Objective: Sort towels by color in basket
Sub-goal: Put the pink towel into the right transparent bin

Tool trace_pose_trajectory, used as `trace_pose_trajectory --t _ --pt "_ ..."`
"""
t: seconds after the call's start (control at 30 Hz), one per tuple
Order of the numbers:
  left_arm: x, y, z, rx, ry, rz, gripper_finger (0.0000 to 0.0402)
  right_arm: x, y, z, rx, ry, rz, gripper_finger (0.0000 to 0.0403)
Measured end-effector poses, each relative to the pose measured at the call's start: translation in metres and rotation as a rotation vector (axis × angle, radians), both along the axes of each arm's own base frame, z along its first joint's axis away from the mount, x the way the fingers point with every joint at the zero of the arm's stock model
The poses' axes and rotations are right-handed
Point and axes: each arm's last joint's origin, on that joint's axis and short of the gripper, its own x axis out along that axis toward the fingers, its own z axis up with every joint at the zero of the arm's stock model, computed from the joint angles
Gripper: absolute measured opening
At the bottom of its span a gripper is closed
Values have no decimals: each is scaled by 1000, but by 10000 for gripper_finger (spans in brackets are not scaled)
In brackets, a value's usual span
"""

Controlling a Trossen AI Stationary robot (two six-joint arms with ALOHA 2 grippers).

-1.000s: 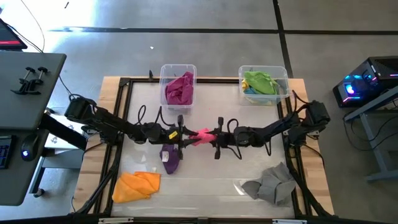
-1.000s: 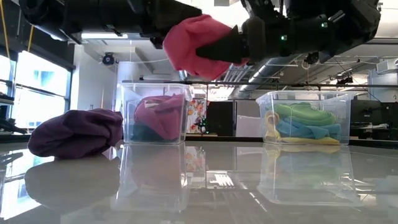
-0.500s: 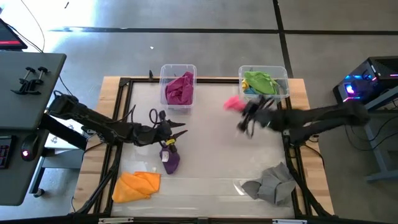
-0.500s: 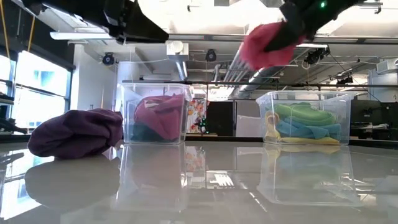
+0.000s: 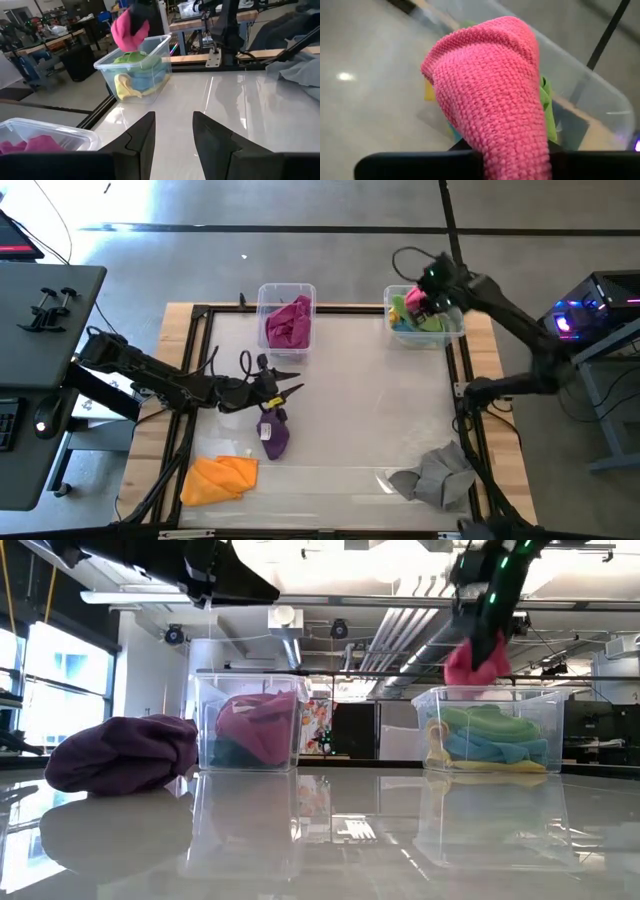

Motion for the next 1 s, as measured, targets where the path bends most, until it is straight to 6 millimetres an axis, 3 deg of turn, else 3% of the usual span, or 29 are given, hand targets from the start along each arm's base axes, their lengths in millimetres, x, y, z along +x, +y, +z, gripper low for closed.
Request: trace_pose_trajectory --t 0.17,0.3,0.43,0.57,0.83,1.0 --pt "1 0 -3 4 16 -3 117 -1 -50 -32 176 42 17 47" --pt "1 0 -3 18 24 -6 117 -4 -63 -46 342 71 50 98" --pt "1 0 -3 19 24 -6 117 -8 -59 -39 476 121 49 155" --pt "1 0 -3 19 25 -7 117 -9 -47 -16 497 123 19 185" --pt "1 -1 -3 18 25 -8 117 -10 -22 22 308 104 25 190" --pt "1 -1 -3 18 25 -8 117 -8 -22 17 271 26 60 181"
